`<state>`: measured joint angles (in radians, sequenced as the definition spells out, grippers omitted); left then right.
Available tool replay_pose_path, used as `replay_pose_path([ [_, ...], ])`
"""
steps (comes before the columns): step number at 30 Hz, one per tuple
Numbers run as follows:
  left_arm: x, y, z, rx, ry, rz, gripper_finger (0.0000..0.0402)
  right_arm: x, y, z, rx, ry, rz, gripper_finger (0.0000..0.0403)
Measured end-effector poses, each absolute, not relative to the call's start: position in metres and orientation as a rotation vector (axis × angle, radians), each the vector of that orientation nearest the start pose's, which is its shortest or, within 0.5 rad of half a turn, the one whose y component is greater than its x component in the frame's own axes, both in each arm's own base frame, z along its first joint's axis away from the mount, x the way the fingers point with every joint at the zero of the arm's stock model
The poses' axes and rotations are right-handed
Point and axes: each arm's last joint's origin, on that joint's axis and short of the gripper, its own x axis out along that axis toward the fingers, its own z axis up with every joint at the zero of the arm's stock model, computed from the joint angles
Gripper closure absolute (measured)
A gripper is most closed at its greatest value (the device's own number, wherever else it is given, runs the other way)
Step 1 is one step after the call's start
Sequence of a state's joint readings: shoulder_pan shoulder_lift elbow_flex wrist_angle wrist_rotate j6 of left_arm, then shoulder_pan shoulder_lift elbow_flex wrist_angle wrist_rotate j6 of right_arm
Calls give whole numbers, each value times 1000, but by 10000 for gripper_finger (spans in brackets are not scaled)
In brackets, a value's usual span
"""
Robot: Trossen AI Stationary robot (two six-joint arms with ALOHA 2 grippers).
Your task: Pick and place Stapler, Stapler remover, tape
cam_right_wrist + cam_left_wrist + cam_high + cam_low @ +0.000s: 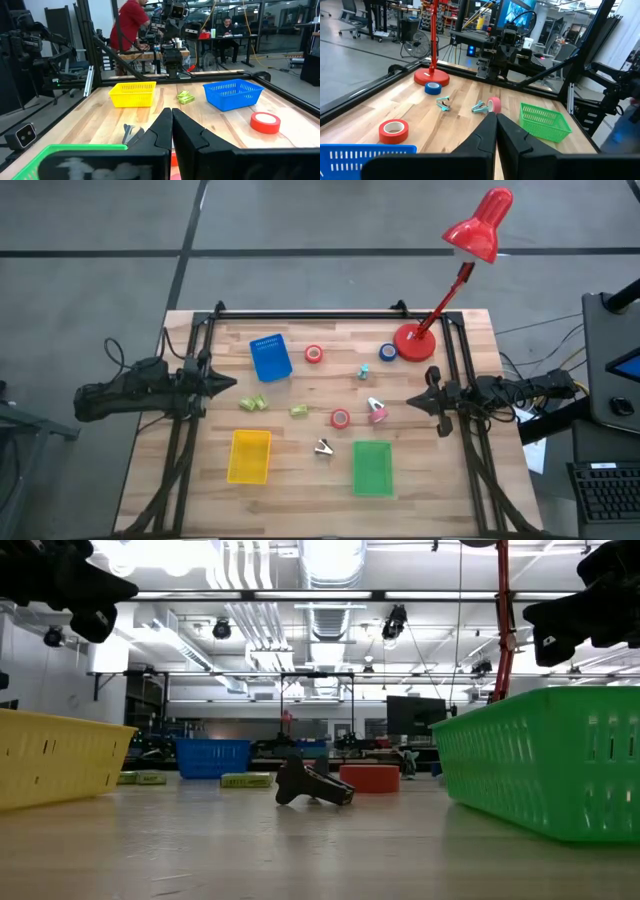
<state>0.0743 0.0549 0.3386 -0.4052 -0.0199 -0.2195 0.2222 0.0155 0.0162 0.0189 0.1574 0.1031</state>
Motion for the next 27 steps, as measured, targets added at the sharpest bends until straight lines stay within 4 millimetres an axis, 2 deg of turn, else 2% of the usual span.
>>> replay_pose_path([
  [7, 71, 6, 232, -223, 110, 107, 388, 96, 17, 173, 119, -52, 68, 394],
  [11, 71, 6, 232, -222, 111, 107, 387, 93, 17, 194, 441, -216, 143, 394],
  [13, 71, 6, 232, -223, 110, 107, 387, 91, 15, 204, 584, -288, 119, 394],
  [17, 71, 6, 232, -223, 110, 107, 387, 87, 11, 216, 731, -356, 37, 394],
  [20, 71, 6, 232, -223, 110, 107, 387, 83, 8, 228, 726, -420, -19, 394],
  [24, 71, 6, 232, -223, 111, 107, 387, 81, 4, 237, 589, -445, -179, 394],
  [27, 71, 6, 232, -222, 110, 107, 387, 74, 0, 253, 453, -483, -290, 394],
])
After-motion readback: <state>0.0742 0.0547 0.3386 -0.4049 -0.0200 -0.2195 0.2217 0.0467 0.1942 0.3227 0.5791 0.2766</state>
